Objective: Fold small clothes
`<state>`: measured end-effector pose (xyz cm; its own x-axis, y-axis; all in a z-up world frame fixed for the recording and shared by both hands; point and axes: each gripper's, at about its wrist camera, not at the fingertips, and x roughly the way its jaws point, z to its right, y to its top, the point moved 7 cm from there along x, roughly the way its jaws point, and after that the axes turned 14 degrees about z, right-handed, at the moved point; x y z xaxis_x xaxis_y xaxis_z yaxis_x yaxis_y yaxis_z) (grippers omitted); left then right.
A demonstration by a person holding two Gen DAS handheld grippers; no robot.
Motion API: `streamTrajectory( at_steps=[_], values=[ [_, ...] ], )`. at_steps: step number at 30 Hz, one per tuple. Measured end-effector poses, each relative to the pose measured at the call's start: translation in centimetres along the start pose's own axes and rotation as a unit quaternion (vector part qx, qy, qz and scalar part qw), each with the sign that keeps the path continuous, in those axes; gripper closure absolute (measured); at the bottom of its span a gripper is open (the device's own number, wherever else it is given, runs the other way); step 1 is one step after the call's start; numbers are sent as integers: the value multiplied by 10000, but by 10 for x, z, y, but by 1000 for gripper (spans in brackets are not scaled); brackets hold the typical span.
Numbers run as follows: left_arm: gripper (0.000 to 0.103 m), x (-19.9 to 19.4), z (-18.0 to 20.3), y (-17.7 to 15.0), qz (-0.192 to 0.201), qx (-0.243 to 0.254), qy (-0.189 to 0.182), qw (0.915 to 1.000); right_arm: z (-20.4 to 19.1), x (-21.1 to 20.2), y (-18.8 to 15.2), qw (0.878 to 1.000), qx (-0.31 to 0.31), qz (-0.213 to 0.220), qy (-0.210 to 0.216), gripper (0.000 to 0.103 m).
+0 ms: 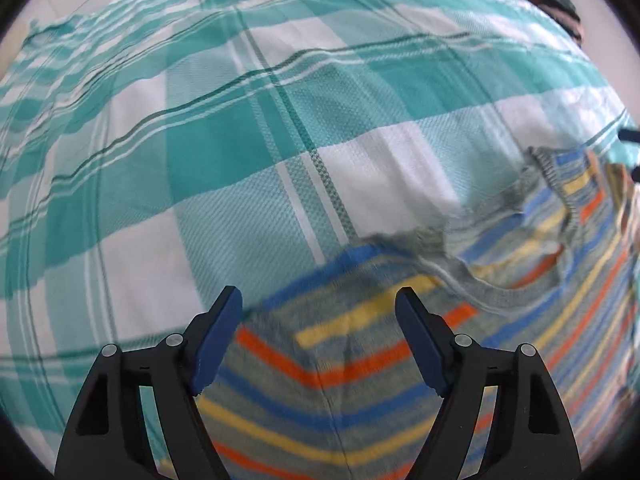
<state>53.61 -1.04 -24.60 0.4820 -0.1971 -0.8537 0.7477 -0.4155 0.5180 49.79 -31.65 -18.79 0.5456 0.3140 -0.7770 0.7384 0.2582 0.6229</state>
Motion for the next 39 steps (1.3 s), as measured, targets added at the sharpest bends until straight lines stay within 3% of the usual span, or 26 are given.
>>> streamTrajectory(
  at_steps=[4, 5, 6, 7, 8, 10, 13, 17, 19, 20, 22, 23, 24, 26, 29, 33, 36, 39],
  values=[
    [22, 17, 5, 5, 6, 115, -215, 9997, -9, 62, 9, 9981, -305, -395, 350, 33],
    [23, 18, 8, 6, 63, 167, -276, 9995, -13, 75, 5, 9966, -301, -567, 519, 43],
    [39, 17, 11, 6, 122, 212, -345, 9991, -17, 85, 0, 9942, -323, -809, 623, 76],
    [80, 16, 16, 6, 164, 259, -483, 9984, -19, 92, -4, 9926, -473, -969, 552, 94],
    [100, 16, 19, 5, 151, 323, -499, 9981, -23, 91, -4, 9923, -562, -951, 568, 99],
    [99, 9, 21, 8, 364, 516, -224, 9978, -22, 79, 1, 9944, -431, -751, 609, 99],
    [99, 10, 13, 11, 557, 276, 146, 9980, -1, 64, 8, 9993, -129, -355, 24, 99],
    [98, 28, 12, 8, 500, -76, 450, 9977, 1, 91, -13, 9977, -45, -504, -451, 99],
    [88, 25, 10, 7, 496, -139, 596, 9969, -4, 93, -12, 9974, -99, -370, -607, 96],
    [83, 20, 8, 7, 469, -219, 607, 9968, -4, 91, -10, 9976, 32, -351, -593, 92],
    [44, 7, 0, 8, 428, -381, 730, 9957, -3, 78, -7, 9975, 180, -332, -594, 74],
    [40, -12, -6, 9, 566, -505, 850, 9935, -2, 66, -5, 9970, 120, -259, -721, 45],
    [39, -33, -10, 8, 755, -620, 832, 9917, -2, 50, -4, 9961, 4, -123, -879, 29],
    [36, -70, -13, -4, 955, -853, 624, 9898, -11, 13, -7, 9951, -243, 109, -953, 29],
    [36, -122, 6, -44, 1046, -1057, 264, 9885, -49, -38, -28, 9978, -400, 173, -501, 29],
    [36, -165, 59, -128, 842, -1053, -358, 9902, -132, -93, -95, 9967, -470, -29, 661, 29],
    [36, -185, 117, -213, 350, -989, -693, 9921, -191, -119, -172, 9910, -528, -411, 1156, 30],
    [46, -192, 152, -303, -419, -1023, -594, 9921, -211, -133, -272, 9858, -323, -1318, 985, 35]
  ],
)
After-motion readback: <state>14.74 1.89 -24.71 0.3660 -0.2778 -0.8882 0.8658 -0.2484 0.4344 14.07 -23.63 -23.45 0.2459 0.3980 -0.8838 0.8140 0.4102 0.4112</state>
